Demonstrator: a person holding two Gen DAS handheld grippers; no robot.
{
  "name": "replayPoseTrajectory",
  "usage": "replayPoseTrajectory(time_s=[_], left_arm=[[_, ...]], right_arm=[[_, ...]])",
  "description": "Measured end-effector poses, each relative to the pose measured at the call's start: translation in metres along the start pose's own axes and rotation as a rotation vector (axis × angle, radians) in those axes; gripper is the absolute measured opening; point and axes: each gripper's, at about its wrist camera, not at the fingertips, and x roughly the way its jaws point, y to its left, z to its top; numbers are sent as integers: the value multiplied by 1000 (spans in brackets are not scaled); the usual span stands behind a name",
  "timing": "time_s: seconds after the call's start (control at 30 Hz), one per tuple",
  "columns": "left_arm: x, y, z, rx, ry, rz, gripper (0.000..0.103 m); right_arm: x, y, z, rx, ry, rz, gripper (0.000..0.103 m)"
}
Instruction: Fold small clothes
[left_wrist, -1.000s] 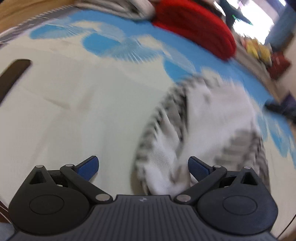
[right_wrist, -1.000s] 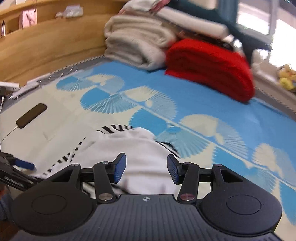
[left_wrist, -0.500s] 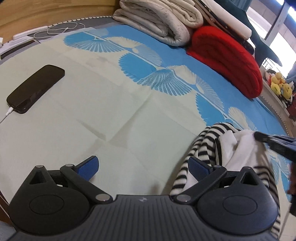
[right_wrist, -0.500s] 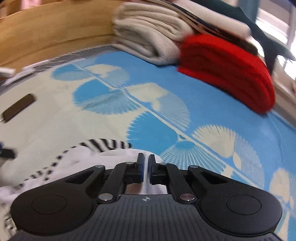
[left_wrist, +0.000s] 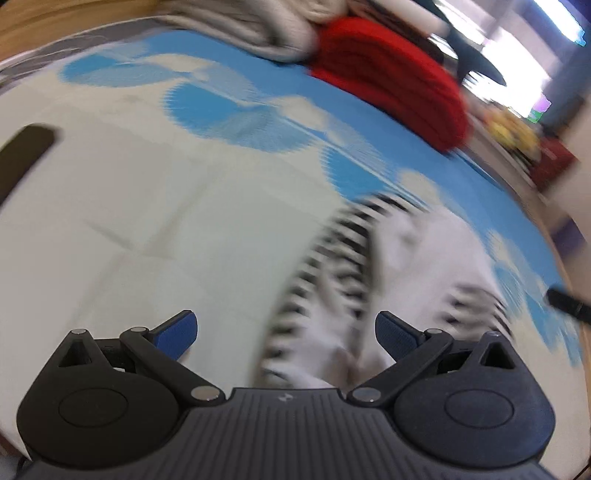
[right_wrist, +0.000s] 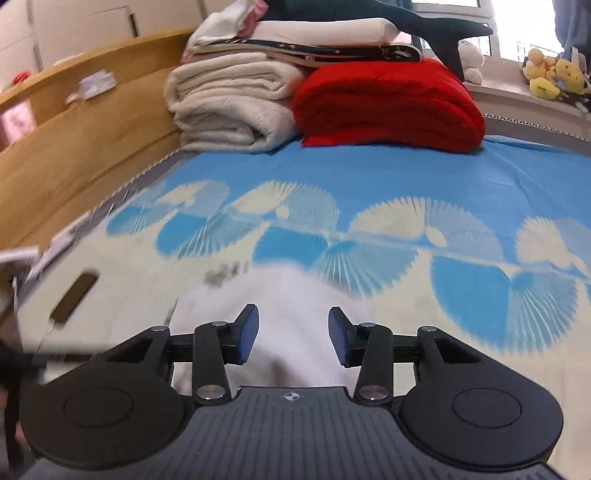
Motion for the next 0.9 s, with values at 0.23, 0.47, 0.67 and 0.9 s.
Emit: replayPoseTrajectory(time_s=[0.23, 0.47, 0.67, 0.9], left_arm=[[-1, -34, -25, 220, 17, -57, 103], [12, -45, -34, 313, 31, -128, 18], [12, -25, -13, 201, -11, -64, 11], [21, -35, -19, 267, -12, -28, 10]], right_arm=[[-40, 24, -92, -11, 46, 18, 45], [-36, 14, -108, 43, 10, 76, 45], [-38, 12, -109, -5, 10, 85, 45], [-60, 22, -115, -106, -43, 197, 36]])
